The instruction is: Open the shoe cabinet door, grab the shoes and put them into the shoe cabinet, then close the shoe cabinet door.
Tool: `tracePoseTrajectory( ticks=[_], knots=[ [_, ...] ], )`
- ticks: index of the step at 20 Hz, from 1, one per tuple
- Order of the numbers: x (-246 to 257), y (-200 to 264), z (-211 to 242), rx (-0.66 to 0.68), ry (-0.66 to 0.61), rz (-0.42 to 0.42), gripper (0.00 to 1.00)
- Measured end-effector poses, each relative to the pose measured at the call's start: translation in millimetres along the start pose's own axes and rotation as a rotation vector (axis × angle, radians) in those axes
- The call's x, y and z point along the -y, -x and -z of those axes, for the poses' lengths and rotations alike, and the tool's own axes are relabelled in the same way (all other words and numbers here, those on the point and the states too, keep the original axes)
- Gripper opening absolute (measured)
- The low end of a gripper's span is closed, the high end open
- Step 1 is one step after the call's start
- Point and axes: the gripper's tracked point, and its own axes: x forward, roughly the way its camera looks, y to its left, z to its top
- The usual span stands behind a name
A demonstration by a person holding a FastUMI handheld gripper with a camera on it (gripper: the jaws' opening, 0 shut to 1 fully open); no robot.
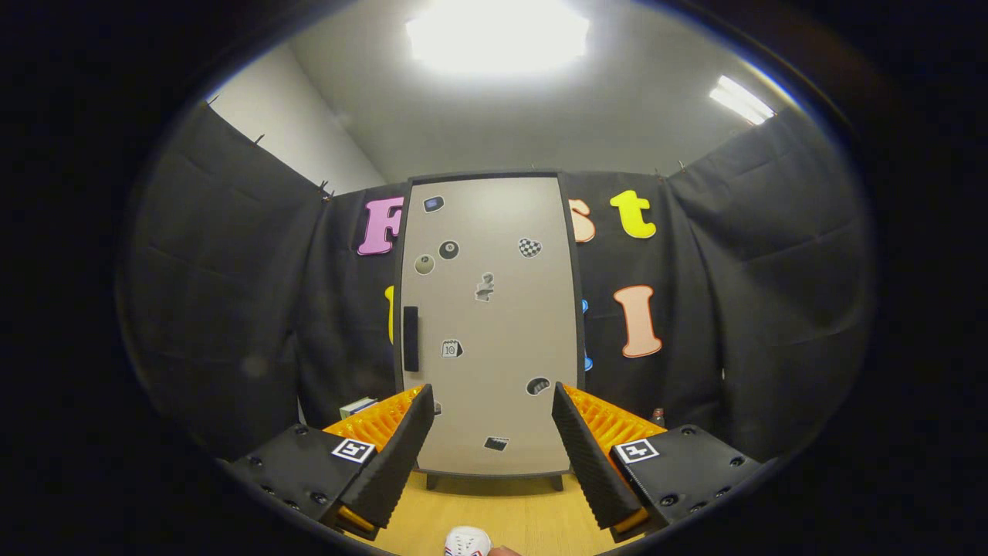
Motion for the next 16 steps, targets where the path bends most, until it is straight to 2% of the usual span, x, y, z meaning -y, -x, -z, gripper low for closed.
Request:
tracePoseTrajectory(
  ticks=[9, 16],
  knots=[
    [-63, -100, -26, 0.061, -0.025, -0.114, 0.97],
    [-89, -174, -16, 0.043, -0.038, -0.153, 0.97]
  ],
)
